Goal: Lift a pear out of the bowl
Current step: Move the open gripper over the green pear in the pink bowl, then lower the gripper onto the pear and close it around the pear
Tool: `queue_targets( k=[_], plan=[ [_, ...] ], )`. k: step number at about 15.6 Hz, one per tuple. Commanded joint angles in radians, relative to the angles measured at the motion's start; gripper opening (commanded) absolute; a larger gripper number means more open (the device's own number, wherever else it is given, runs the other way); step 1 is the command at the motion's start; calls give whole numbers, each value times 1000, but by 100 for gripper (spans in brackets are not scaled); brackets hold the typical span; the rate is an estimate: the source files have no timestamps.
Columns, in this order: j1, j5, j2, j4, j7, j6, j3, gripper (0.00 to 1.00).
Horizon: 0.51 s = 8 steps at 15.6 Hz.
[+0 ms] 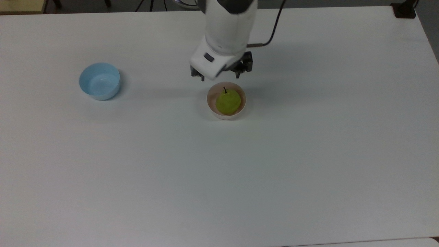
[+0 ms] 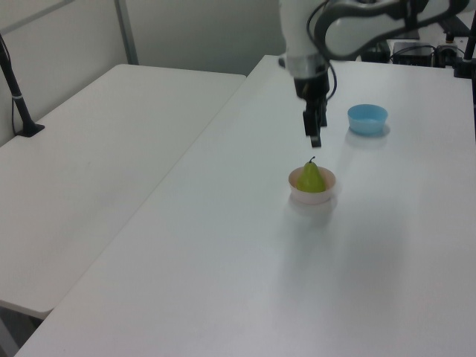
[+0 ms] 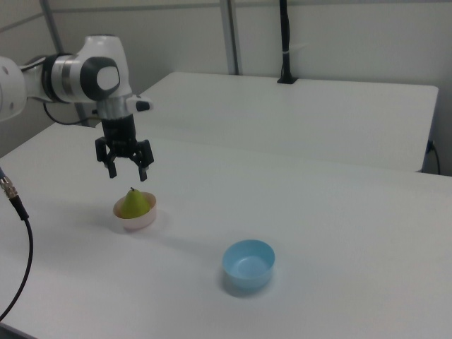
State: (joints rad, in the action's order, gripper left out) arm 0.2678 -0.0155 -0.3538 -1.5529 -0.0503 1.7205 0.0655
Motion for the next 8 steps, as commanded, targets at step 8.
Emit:
queue_targets(
  k=[8],
  plan=[
    [37, -23, -114, -29, -26, 142, 13, 97]
  ],
)
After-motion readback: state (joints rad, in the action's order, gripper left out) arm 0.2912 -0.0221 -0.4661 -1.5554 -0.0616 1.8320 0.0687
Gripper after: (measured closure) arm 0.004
